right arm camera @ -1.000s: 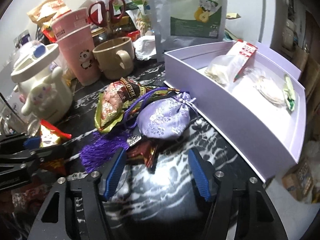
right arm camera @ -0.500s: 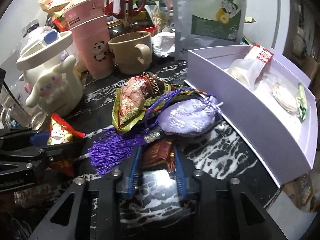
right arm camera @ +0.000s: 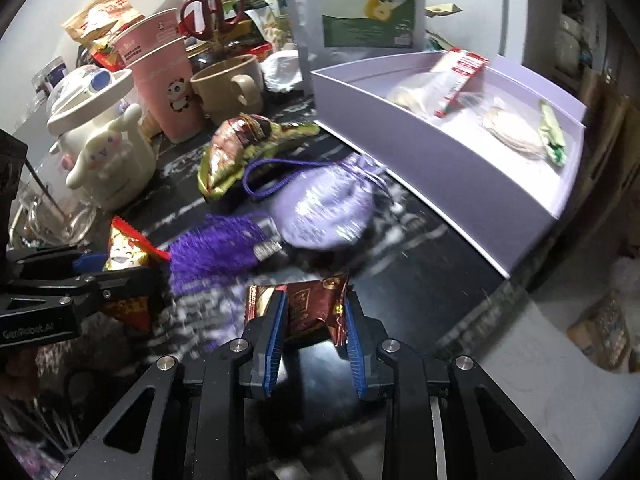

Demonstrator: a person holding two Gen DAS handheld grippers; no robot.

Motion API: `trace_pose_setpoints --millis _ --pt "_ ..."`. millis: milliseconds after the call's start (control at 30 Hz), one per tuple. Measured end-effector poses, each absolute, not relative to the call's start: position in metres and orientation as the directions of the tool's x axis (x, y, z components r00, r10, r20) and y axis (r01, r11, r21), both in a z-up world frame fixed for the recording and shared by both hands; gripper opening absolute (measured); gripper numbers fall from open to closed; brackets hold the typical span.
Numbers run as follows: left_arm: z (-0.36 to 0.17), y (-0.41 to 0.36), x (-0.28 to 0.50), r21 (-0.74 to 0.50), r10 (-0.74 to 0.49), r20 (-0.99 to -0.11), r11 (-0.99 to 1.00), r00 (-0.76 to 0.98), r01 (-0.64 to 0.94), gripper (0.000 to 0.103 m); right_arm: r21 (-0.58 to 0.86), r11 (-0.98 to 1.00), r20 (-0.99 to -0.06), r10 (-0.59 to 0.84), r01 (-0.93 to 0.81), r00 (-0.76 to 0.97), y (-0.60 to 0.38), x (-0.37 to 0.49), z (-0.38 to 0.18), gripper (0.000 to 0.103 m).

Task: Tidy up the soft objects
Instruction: 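Adjust grips on both held packets above the counter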

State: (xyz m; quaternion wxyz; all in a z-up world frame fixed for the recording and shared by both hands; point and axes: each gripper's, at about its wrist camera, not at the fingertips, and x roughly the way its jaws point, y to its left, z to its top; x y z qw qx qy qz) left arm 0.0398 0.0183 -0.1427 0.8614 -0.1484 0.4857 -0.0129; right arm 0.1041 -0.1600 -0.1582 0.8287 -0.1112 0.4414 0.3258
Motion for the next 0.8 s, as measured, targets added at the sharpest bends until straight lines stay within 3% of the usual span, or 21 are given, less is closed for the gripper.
trace_pose_setpoints --millis 100,133,167,233,500,533,567,667,800 --pt "-0.144 0.013 0.039 -0.276 -0.183 -0.834 0.955 0.520 -0.108 0.033 0.102 0.761 -0.808 0.439 -0.640 0.393 -0.167 0.098 -0.158 0.032" --pt "-0.145 0.012 0.039 -0.279 -0.186 -0.835 0.954 0.518 -0.107 0.033 0.099 0.762 -0.808 0.437 -0.640 0.395 -0.168 0.097 -0.159 0.040" --pt "-0.146 0.012 0.039 -0.280 -0.187 -0.835 0.954 0.517 -0.108 0.033 0.095 0.760 -0.805 0.438 -0.643 0.399 -0.169 0.095 -0.159 0.059" --pt "-0.146 0.013 0.040 -0.287 -0.191 -0.835 0.951 0.515 -0.112 0.033 0.080 0.761 -0.796 0.437 -0.644 0.418 -0.170 0.089 -0.161 0.072" --pt "-0.147 0.017 0.039 -0.299 -0.199 -0.836 0.947 0.512 -0.121 0.033 -0.004 0.759 -0.779 0.406 -0.652 0.478 -0.151 0.083 -0.165 0.072" --pt "-0.147 0.016 0.039 -0.296 -0.197 -0.837 0.947 0.511 -0.121 0.033 -0.030 0.758 -0.779 0.391 -0.652 0.491 -0.149 0.081 -0.166 0.070" --pt "-0.147 0.016 0.039 -0.295 -0.196 -0.837 0.948 0.510 -0.120 0.033 -0.023 0.756 -0.774 0.401 -0.654 0.490 -0.149 0.080 -0.166 0.058" --pt "-0.147 0.016 0.040 -0.295 -0.196 -0.838 0.948 0.510 -0.120 0.033 -0.029 0.754 -0.770 0.402 -0.656 0.495 -0.149 0.078 -0.165 0.046" --pt "-0.147 0.016 0.039 -0.294 -0.196 -0.838 0.948 0.510 -0.119 0.033 -0.031 0.755 -0.773 0.397 -0.654 0.495 -0.150 0.077 -0.164 0.041"
